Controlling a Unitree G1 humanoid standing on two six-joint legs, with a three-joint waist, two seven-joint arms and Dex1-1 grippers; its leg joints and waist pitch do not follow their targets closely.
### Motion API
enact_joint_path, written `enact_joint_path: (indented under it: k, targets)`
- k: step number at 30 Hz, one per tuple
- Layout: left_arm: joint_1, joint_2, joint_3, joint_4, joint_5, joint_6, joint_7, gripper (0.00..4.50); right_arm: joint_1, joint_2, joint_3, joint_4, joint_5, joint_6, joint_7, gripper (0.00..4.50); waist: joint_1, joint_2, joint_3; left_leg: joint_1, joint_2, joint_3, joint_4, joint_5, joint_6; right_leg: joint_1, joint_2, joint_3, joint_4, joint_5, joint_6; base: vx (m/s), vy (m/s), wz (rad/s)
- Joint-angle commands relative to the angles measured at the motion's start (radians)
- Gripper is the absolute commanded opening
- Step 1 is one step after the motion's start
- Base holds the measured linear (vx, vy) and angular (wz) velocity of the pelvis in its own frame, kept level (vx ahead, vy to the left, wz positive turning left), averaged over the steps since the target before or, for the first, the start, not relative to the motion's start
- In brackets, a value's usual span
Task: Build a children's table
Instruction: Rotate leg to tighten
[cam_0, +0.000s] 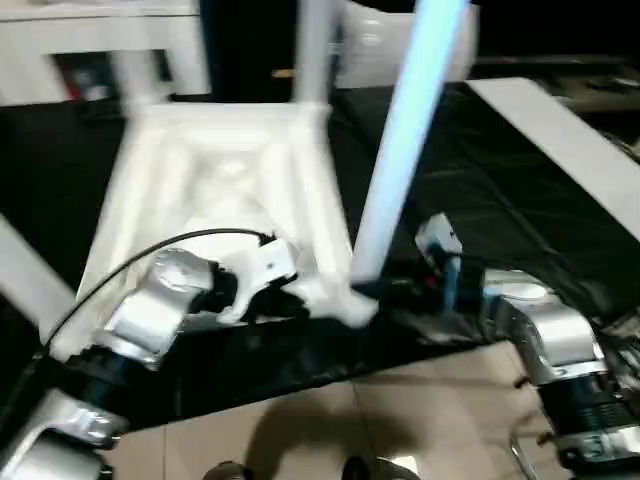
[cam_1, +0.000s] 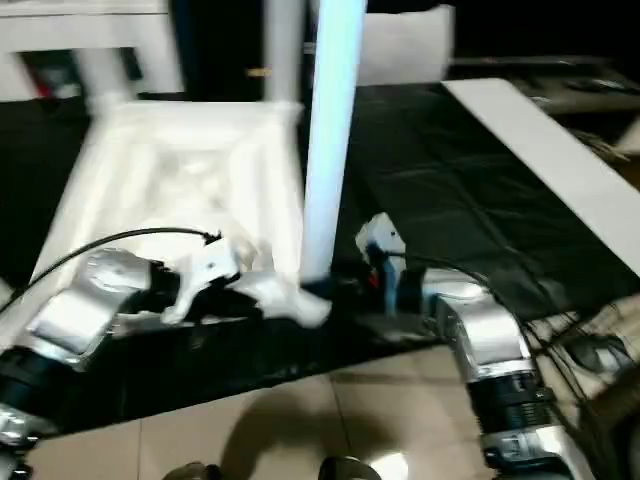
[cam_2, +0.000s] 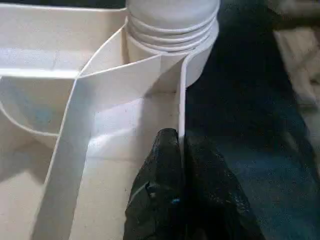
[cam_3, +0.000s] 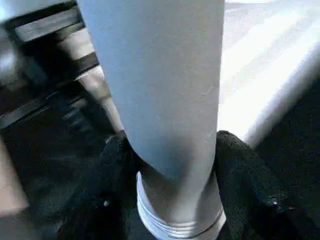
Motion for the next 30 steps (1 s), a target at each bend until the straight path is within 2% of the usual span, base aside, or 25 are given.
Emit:
enact_joint_path:
  k: [1, 2, 3, 5, 6, 9, 10, 11, 13, 15, 16, 18, 20, 23, 24, 25, 28, 30]
  targets:
    - [-0.041, -0.101, -0.006, -0.016, -0.017, 0.037, 0.107, 0.00, -0.007, 0.110, 0.089, -0.028, -0.014, 0.059, -0.101, 1.94, 0.001, 0.000, -0.064, 0.011, 0.024, -0.022, -0.064, -0.308, 0.007, 0.045, -0.069, 0.043, -0.119, -0.654, -0.046, 0.000, 0.000, 0.00]
    - [-0.048, -0.128, 0.006, -0.013, -0.012, 0.062, 0.149, 0.00, -0.010, 0.138, 0.081, -0.026, -0.028, 0.074, -0.161, 1.94, -0.001, 0.000, -0.065, 0.012, 0.024, -0.022, -0.065, -0.305, 0.008, 0.045, -0.068, 0.044, -0.118, -0.643, -0.048, 0.000, 0.000, 0.00]
    - [-0.056, -0.154, 0.018, -0.009, -0.009, 0.083, 0.187, 0.00, -0.016, 0.164, 0.071, -0.021, -0.040, 0.088, -0.217, 1.93, -0.005, 0.004, -0.063, 0.014, 0.026, -0.022, -0.067, -0.304, 0.011, 0.043, -0.065, 0.044, -0.119, -0.629, -0.055, 0.000, 0.000, 0.00]
    - [-0.069, -0.197, 0.038, -0.003, 0.000, 0.114, 0.256, 0.00, -0.029, 0.207, 0.054, -0.011, -0.061, 0.107, -0.312, 1.93, -0.008, 0.005, -0.065, 0.013, 0.028, -0.025, -0.070, -0.315, 0.014, 0.045, -0.064, 0.041, -0.117, -0.605, -0.061, 0.000, 0.000, 0.00]
    - [-0.079, -0.226, 0.053, 0.002, 0.008, 0.133, 0.303, 0.00, -0.038, 0.236, 0.043, -0.002, -0.075, 0.113, -0.373, 1.93, -0.015, 0.008, -0.063, 0.011, 0.033, -0.025, -0.074, -0.324, 0.012, 0.042, -0.061, 0.046, -0.113, -0.568, -0.071, 0.000, 0.000, 0.00]
    - [-0.094, -0.273, 0.068, 0.008, 0.035, 0.156, 0.396, 0.00, -0.056, 0.297, 0.026, 0.029, -0.092, 0.075, -0.465, 1.93, -0.014, 0.007, -0.068, 0.008, 0.033, -0.025, -0.075, -0.314, 0.017, 0.046, -0.065, 0.052, -0.105, -0.500, -0.092, 0.000, 0.000, 0.00]
    - [-0.096, -0.277, 0.070, 0.009, 0.037, 0.158, 0.403, 0.00, -0.056, 0.304, 0.022, 0.031, -0.086, 0.069, -0.464, 2.49, -0.010, 0.008, -0.070, 0.008, 0.031, -0.022, -0.074, -0.295, 0.025, 0.047, -0.066, 0.056, -0.102, -0.469, -0.098, 0.000, 0.000, 0.00]
    - [-0.097, -0.281, 0.072, 0.009, 0.038, 0.162, 0.407, 0.00, -0.055, 0.310, 0.019, 0.029, -0.084, 0.070, -0.467, 2.49, -0.009, 0.007, -0.071, 0.008, 0.032, -0.020, -0.074, -0.284, 0.031, 0.047, -0.066, 0.058, -0.101, -0.449, -0.104, 0.000, 0.000, 0.00]
    - [-0.093, -0.267, 0.062, 0.003, 0.047, 0.155, 0.394, 0.00, -0.046, 0.309, 0.024, 0.015, -0.095, 0.044, -0.469, 2.68, -0.005, 0.007, -0.075, 0.004, 0.033, -0.016, -0.072, -0.228, 0.046, 0.052, -0.064, 0.063, -0.087, -0.354, -0.133, 0.000, 0.000, 0.00]
    - [-0.082, -0.244, 0.053, -0.007, 0.049, 0.148, 0.370, 0.00, -0.035, 0.299, 0.026, 0.002, -0.095, 0.033, -0.454, 2.83, -0.004, 0.006, -0.076, 0.003, 0.033, -0.014, -0.072, -0.207, 0.054, 0.053, -0.063, 0.065, -0.082, -0.318, -0.146, 0.000, 0.000, 0.00]
    - [-0.071, -0.223, 0.048, -0.015, 0.049, 0.146, 0.350, 0.00, -0.028, 0.288, 0.021, -0.007, -0.089, 0.024, -0.438, 3.00, -0.002, 0.003, -0.079, -0.001, 0.031, -0.013, -0.070, -0.172, 0.066, 0.060, -0.064, 0.065, -0.075, -0.279, -0.159, 0.000, 0.000, 0.00]
    - [-0.067, -0.216, 0.046, -0.018, 0.048, 0.147, 0.344, 0.00, -0.026, 0.283, 0.017, -0.011, -0.086, 0.020, -0.434, 3.17, -0.002, 0.007, -0.079, -0.003, 0.033, -0.011, -0.071, -0.142, 0.077, 0.061, -0.062, 0.066, -0.071, -0.241, -0.173, 0.000, 0.000, 0.00]
    - [-0.055, -0.195, 0.041, -0.026, 0.047, 0.137, 0.324, 0.00, -0.022, 0.263, 0.003, -0.016, -0.073, 0.008, -0.413, 3.44, -0.002, 0.006, -0.077, -0.002, 0.033, -0.010, -0.071, -0.149, 0.078, 0.061, -0.062, 0.065, -0.074, -0.258, -0.175, 0.000, 0.000, 0.00]
    - [-0.031, -0.139, 0.022, -0.037, 0.028, 0.072, 0.236, 0.00, -0.012, 0.184, -0.007, -0.026, -0.052, -0.022, -0.307, 3.55, -0.001, 0.009, -0.075, 0.001, 0.036, -0.012, -0.073, -0.180, 0.073, 0.062, -0.061, 0.064, -0.078, -0.298, -0.162, 0.000, 0.000, 0.00]
    - [-0.023, -0.110, 0.014, -0.041, 0.010, 0.036, 0.178, 0.00, -0.009, 0.133, -0.008, -0.029, -0.038, -0.038, -0.228, 3.76, -0.001, 0.007, -0.073, 0.002, 0.036, -0.012, -0.074, -0.191, 0.072, 0.059, -0.061, 0.065, -0.080, -0.304, -0.160, 0.000, 0.000, 0.00]
    - [-0.022, -0.107, 0.013, -0.041, 0.009, 0.032, 0.172, 0.00, -0.008, 0.128, -0.008, -0.029, -0.037, -0.039, -0.221, 3.94, -0.001, 0.007, -0.072, 0.003, 0.036, -0.011, -0.073, -0.199, 0.073, 0.059, -0.061, 0.066, -0.080, -0.313, -0.159, 0.000, 0.000, 0.00]
    - [-0.013, -0.062, 0.001, -0.038, -0.013, -0.048, 0.078, 0.00, -0.003, 0.037, 0.009, -0.033, -0.025, -0.081, -0.068, 3.98, 0.005, 0.008, -0.071, 0.004, 0.038, -0.010, -0.073, -0.207, 0.075, 0.057, -0.062, 0.067, -0.081, -0.326, -0.164, 0.000, 0.000, 0.00]
    - [-0.010, -0.053, -0.002, -0.037, -0.020, -0.063, 0.054, 0.00, -0.002, 0.013, 0.020, -0.031, -0.030, -0.104, -0.030, 4.22, 0.012, 0.009, -0.073, 0.007, 0.040, -0.010, -0.073, -0.200, 0.071, 0.057, -0.063, 0.067, -0.080, -0.324, -0.168, 0.000, 0.000, 0.00]
